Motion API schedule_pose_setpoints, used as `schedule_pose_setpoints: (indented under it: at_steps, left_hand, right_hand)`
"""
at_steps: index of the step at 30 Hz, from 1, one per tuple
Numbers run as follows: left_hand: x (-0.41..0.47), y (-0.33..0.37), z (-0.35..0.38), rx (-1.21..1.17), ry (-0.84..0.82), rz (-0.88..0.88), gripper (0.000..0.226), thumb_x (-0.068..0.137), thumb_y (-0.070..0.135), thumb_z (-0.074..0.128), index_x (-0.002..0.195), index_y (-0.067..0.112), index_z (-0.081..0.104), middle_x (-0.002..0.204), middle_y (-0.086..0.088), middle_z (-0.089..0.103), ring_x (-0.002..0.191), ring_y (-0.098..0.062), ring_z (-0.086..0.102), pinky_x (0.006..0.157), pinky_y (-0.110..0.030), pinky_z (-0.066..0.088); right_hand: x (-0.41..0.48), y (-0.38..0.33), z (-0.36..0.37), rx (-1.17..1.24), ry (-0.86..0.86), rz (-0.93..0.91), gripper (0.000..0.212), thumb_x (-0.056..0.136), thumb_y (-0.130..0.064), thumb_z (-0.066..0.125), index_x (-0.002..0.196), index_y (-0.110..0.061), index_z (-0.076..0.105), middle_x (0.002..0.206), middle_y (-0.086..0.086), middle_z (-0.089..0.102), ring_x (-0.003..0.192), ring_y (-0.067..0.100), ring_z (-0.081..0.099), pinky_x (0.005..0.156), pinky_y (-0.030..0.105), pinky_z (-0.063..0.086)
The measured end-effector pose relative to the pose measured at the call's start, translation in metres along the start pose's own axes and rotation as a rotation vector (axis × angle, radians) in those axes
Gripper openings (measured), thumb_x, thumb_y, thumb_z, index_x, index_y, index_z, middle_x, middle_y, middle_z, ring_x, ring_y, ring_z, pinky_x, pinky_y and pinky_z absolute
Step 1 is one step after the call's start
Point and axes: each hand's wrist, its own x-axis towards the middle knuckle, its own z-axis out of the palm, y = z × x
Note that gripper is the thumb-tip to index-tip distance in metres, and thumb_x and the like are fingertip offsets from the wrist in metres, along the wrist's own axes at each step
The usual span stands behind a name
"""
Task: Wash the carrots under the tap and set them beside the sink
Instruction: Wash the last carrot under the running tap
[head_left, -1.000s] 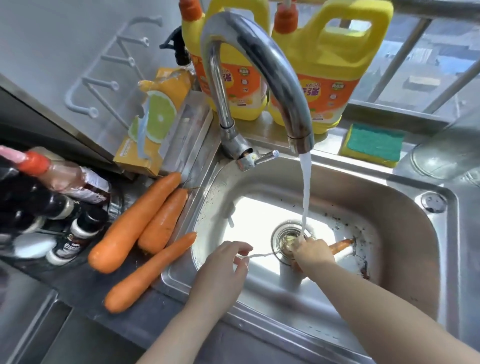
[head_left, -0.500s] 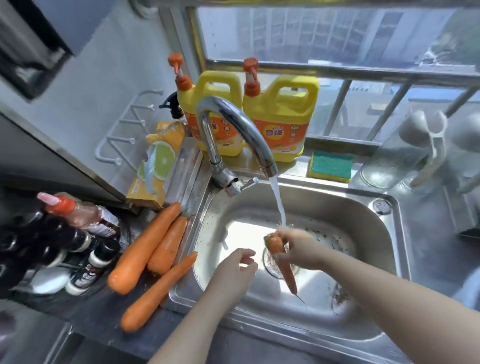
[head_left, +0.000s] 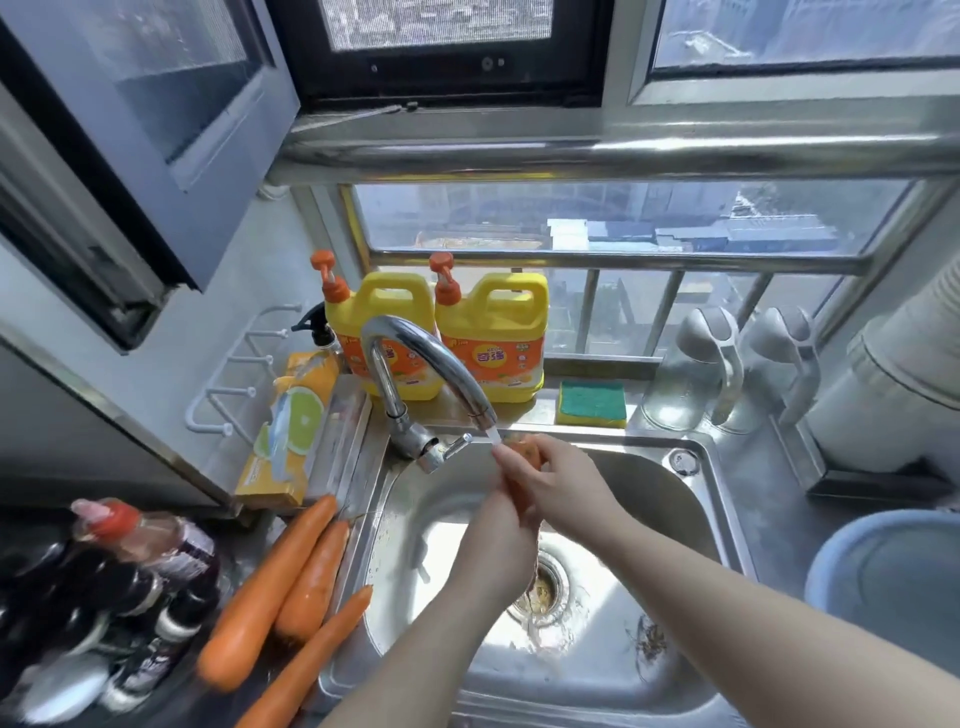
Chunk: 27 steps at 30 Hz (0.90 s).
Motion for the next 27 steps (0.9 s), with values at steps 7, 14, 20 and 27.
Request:
schedule_pose_setpoints:
  at_steps: [7, 14, 20, 27]
  left_hand:
    - [0.012, -0.019, -0.016, 0.002, -0.024, -0.066, 0.043, 0.102, 0.030, 0.053, 0.143, 0.032, 0.040, 0.121, 0.005, 0.065, 0.111, -0.018, 0.062, 0.096, -0.043, 0.051]
    - [0.012, -0.026, -0.016, 0.105, -0.016, -0.016, 0.039, 0.102, 0.024, 0.054, 0.139, 0.027, 0.045, 0.119, 0.008, 0.063, 0.103, -0.011, 0.057, 0.082, -0.026, 0.043]
    - [0.016, -0.037, -0.022, -0.038, -0.115, -0.064, 0.033, 0.093, 0.040, 0.055, 0.126, 0.042, 0.050, 0.111, 0.011, 0.066, 0.108, -0.020, 0.064, 0.093, -0.050, 0.055]
    - [0.024, -0.034, -0.026, -0.055, -0.142, -0.051, 0.044, 0.090, 0.044, 0.057, 0.132, 0.039, 0.045, 0.112, 0.004, 0.067, 0.107, -0.022, 0.064, 0.092, -0.050, 0.056]
  right_hand:
    - [0.002, -0.001, -0.006, 0.521, -0.355, 0.111, 0.025, 0.100, -0.026, 0.060, 0.112, -0.007, 0.070, 0.072, -0.011, 0.065, 0.062, 0.000, 0.056, 0.059, 0.013, 0.044]
    - [0.011, 0.000, 0.001, 0.014, -0.150, -0.096, 0.011, 0.089, -0.035, 0.074, 0.092, -0.025, 0.073, 0.071, -0.007, 0.067, 0.059, 0.002, 0.055, 0.063, 0.024, 0.047]
    - [0.008, -0.008, -0.015, 0.460, -0.467, 0.054, 0.018, 0.099, -0.016, 0.063, 0.114, -0.009, 0.070, 0.065, -0.008, 0.064, 0.056, 0.011, 0.054, 0.057, 0.019, 0.046]
    - [0.016, -0.013, -0.016, 0.316, -0.328, -0.040, 0.014, 0.095, -0.029, 0.070, 0.084, -0.021, 0.074, 0.059, -0.008, 0.059, 0.055, 0.011, 0.052, 0.057, 0.025, 0.044]
